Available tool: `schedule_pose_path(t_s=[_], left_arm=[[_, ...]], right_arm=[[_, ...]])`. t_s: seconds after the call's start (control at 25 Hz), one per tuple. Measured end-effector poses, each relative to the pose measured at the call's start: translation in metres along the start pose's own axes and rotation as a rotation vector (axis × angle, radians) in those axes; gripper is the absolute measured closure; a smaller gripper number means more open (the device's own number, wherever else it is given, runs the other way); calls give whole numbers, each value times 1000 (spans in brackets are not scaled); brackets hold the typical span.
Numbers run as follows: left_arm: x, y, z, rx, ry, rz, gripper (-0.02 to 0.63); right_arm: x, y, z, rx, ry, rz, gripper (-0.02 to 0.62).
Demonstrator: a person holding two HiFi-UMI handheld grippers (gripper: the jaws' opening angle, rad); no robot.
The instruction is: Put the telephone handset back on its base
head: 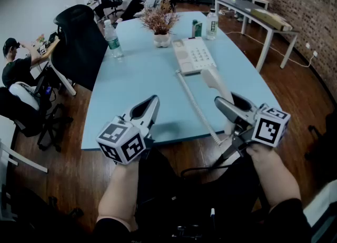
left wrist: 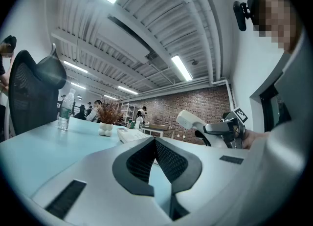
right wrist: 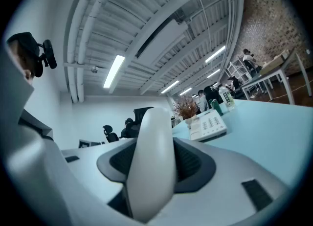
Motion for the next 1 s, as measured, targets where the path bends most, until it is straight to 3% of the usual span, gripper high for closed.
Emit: schedule_pose_path(t_s=[1.0], left_arm=[[-1, -3, 2, -1, -6, -2, 609]], right_arm=[[1, 1, -2, 13, 4, 13, 358]])
Point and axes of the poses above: the fingertips, and each gripper's own axes: x forward along the fingers, z to its left, y out of its underside, the point moved 8 cm from there along -x, backward along the fingers, and after that the axes turned 6 degrees about y, right-handed, at the moved point
